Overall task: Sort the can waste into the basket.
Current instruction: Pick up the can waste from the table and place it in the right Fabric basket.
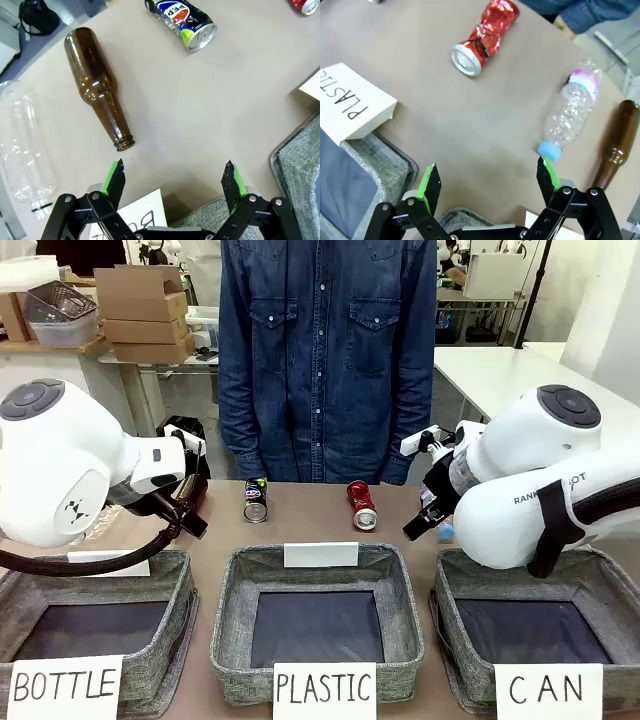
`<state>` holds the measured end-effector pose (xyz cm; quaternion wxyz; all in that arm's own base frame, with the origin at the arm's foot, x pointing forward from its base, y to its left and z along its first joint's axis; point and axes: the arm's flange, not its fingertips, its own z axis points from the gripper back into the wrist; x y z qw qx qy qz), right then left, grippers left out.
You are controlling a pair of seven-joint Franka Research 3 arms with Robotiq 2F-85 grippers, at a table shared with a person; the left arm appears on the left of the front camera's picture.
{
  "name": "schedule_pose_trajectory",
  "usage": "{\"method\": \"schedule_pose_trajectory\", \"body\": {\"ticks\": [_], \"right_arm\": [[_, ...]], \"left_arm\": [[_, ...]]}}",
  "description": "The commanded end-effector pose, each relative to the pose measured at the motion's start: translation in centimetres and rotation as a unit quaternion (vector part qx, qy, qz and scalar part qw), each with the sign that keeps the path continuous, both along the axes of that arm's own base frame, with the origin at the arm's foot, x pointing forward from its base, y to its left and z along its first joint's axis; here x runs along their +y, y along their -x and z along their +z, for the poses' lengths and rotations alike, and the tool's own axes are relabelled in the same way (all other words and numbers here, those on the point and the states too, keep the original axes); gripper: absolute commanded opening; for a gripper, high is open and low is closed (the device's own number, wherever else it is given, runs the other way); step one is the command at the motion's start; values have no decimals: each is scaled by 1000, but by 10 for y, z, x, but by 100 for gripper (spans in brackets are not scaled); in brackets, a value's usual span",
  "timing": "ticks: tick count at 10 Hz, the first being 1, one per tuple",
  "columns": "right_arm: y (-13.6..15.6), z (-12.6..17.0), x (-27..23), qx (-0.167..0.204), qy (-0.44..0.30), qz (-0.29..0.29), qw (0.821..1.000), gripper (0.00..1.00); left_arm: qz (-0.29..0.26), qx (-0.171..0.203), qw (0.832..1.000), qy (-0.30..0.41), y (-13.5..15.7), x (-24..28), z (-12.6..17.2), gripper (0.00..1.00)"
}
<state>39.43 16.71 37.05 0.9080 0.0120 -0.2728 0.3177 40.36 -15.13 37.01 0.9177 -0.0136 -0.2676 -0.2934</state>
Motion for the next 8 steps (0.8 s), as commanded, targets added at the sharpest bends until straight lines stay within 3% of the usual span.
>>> {"method": "schedule_pose_trajectory", "body": {"ticks": [1,8], "right_arm": [[0,0,0,0,0,0,1000,100],[0,0,0,0,0,0,1000,100]], "left_arm": [[0,0,1000,0,0,0,0,100],[0,0,1000,0,0,0,0,100]]}}
